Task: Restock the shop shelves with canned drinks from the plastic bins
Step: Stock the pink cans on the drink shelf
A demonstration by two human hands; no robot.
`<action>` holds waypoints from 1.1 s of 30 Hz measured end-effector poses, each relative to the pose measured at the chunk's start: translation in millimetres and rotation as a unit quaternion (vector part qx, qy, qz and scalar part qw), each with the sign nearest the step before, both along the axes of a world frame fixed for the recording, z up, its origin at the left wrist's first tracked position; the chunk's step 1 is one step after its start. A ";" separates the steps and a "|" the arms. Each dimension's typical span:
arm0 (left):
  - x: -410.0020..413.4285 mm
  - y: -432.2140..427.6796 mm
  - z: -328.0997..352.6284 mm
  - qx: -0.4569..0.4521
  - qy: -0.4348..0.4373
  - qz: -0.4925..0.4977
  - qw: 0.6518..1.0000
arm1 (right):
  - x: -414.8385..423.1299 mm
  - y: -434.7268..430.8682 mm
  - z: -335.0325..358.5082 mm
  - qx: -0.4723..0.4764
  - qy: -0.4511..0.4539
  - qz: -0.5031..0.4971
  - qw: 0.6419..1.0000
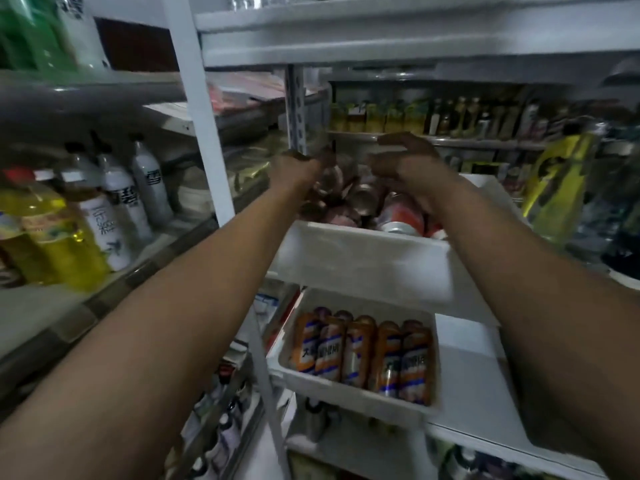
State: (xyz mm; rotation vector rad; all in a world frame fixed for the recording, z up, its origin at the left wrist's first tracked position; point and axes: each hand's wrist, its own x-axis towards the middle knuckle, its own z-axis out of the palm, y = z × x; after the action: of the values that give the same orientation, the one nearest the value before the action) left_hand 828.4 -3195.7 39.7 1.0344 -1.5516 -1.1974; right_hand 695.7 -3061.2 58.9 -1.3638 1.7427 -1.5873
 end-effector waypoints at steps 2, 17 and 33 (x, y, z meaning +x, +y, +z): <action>4.6 -2.4 -0.1 0.040 0.058 0.005 0.997 | -2.2 -1.7 -0.1 -0.007 -0.044 0.010 0.999; -1.8 10.9 -1.6 0.025 -0.054 -0.020 0.998 | 3.6 -3.6 0.2 0.021 -0.017 0.002 1.000; 54.3 53.3 34.8 -0.053 0.105 -0.180 0.977 | 32.2 15.4 16.4 -0.074 -0.221 0.118 0.965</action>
State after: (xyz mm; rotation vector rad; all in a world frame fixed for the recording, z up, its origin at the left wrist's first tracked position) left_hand 882.7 -3142.4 74.5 0.5481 -1.6571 -1.4002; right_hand 727.8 -3045.8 75.3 -1.1190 1.1751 -1.7459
